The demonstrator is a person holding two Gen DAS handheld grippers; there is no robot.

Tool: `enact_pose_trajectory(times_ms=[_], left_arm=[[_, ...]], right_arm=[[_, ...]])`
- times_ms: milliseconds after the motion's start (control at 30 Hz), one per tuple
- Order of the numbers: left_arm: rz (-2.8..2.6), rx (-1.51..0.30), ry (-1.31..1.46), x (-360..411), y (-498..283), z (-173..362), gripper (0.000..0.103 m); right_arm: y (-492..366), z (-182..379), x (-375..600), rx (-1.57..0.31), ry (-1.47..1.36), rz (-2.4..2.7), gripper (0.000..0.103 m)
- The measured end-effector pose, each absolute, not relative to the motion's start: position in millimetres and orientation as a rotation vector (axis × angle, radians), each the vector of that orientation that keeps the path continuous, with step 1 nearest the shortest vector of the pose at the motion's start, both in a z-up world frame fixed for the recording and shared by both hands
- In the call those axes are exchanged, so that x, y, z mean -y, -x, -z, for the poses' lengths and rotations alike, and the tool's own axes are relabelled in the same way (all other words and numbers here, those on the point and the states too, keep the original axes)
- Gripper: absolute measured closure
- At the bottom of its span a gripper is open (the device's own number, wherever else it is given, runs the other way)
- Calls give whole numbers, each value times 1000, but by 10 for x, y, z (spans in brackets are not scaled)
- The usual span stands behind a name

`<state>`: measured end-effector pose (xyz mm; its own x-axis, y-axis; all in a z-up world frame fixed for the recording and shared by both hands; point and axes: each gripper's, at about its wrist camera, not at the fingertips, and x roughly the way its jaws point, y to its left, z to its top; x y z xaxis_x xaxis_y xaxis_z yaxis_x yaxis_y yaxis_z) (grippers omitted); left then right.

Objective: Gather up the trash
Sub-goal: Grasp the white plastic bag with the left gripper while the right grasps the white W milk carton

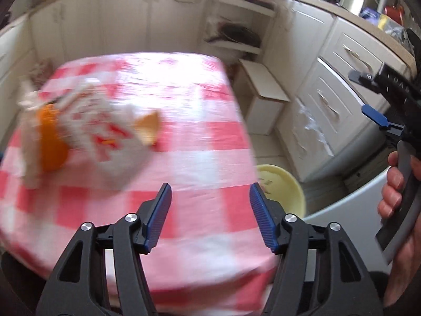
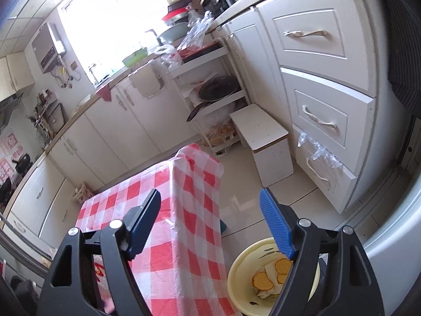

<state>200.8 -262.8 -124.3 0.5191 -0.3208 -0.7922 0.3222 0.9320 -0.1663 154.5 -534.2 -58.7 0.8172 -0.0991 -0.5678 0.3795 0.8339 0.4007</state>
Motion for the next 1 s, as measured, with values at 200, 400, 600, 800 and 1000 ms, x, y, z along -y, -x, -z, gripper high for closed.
enact_pose_trajectory(times_ms=[200, 400, 600, 800, 1000], left_arm=[[153, -926, 33, 1542, -2009, 1204, 39], [32, -941, 113, 913, -2101, 1244, 38], [-2, -932, 100, 888, -2220, 1357, 30], [-47, -916, 86, 873, -2496, 1493, 30], [-59, -877, 13, 957, -2733, 1536, 26]], right_arm=[[-1707, 614, 4885, -625, -431, 162, 24], [-1966, 777, 4290, -731, -310, 8, 23], [-2152, 997, 3668, -813, -190, -161, 18], [-2298, 1162, 3048, -849, -13, -279, 17], [-2436, 1284, 2685, -862, 84, -315, 16]])
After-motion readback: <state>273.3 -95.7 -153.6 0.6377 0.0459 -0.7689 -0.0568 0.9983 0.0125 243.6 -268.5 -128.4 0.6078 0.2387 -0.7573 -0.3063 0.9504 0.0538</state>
